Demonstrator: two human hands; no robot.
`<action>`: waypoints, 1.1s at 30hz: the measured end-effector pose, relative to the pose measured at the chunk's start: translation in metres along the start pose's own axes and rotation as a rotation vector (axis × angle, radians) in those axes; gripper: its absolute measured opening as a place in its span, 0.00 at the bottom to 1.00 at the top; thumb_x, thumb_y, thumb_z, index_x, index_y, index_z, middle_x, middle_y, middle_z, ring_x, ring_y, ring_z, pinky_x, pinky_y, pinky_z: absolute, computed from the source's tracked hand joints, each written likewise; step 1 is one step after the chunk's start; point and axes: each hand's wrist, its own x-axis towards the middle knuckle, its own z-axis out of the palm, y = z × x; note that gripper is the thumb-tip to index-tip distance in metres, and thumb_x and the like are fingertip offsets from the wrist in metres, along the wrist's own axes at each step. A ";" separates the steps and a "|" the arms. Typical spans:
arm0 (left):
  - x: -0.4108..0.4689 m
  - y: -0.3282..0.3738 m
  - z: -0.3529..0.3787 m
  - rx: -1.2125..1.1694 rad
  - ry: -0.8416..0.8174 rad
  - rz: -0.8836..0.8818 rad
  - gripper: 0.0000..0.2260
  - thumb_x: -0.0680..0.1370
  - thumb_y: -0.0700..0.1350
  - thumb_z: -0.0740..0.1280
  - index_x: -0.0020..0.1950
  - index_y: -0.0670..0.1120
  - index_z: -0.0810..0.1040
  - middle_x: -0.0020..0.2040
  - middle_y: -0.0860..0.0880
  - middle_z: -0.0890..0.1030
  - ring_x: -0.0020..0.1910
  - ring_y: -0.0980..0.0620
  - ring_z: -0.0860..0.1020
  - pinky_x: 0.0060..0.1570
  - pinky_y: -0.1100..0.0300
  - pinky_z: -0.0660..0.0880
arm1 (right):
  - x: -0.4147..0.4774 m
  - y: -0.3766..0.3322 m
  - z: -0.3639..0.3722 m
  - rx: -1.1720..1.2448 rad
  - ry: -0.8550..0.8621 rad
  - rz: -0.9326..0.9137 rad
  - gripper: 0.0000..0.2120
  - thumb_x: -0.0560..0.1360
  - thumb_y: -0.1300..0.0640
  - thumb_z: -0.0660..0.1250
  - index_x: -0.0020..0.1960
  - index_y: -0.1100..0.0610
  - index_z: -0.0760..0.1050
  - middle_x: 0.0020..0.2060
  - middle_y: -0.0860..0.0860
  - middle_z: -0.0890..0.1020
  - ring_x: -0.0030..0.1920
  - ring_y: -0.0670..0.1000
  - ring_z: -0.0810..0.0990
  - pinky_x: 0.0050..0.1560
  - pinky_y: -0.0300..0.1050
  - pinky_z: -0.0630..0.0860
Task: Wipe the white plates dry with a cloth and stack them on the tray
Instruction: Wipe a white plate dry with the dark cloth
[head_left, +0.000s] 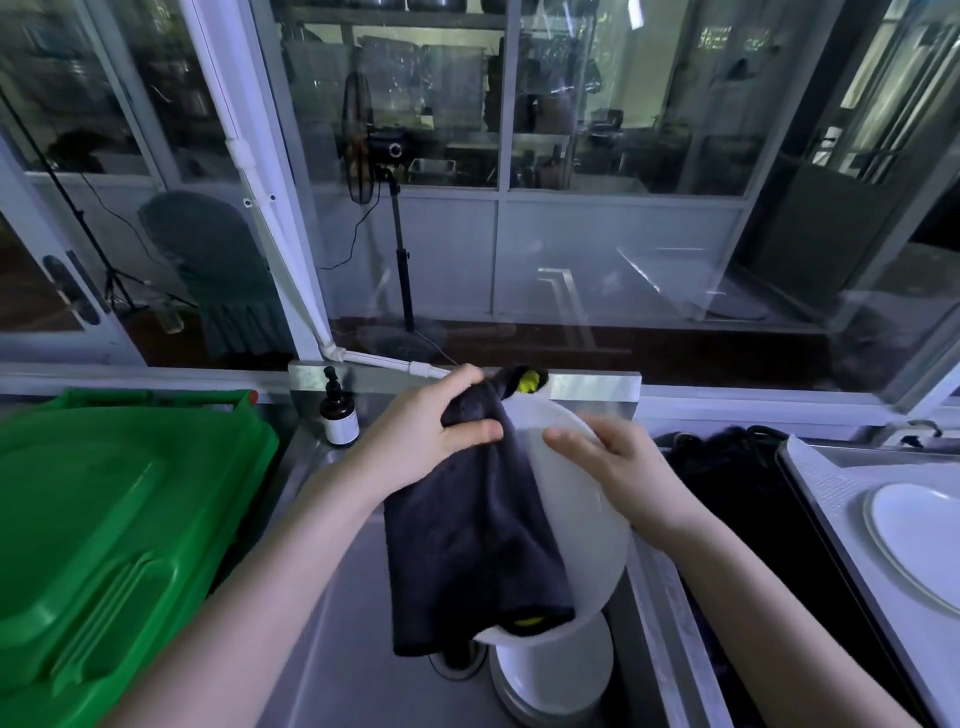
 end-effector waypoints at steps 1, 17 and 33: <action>-0.001 0.002 -0.001 0.008 -0.090 -0.006 0.26 0.63 0.65 0.74 0.56 0.61 0.71 0.45 0.62 0.80 0.45 0.66 0.77 0.45 0.72 0.71 | 0.000 0.000 0.001 -0.033 -0.028 -0.003 0.11 0.80 0.55 0.68 0.42 0.59 0.80 0.32 0.48 0.74 0.34 0.45 0.71 0.34 0.41 0.65; -0.009 -0.001 0.009 -0.194 -0.005 -0.084 0.12 0.63 0.63 0.73 0.45 0.65 0.79 0.44 0.66 0.82 0.44 0.69 0.79 0.45 0.73 0.71 | 0.007 -0.007 -0.003 -0.249 -0.095 -0.087 0.12 0.80 0.56 0.67 0.43 0.64 0.78 0.33 0.50 0.75 0.37 0.46 0.72 0.39 0.47 0.67; -0.046 -0.016 0.051 -0.763 0.566 -0.558 0.04 0.77 0.46 0.71 0.48 0.46 0.83 0.42 0.52 0.86 0.43 0.56 0.84 0.41 0.62 0.77 | -0.020 0.023 0.001 0.217 0.203 0.098 0.04 0.78 0.54 0.71 0.51 0.50 0.83 0.43 0.49 0.86 0.44 0.48 0.83 0.41 0.40 0.77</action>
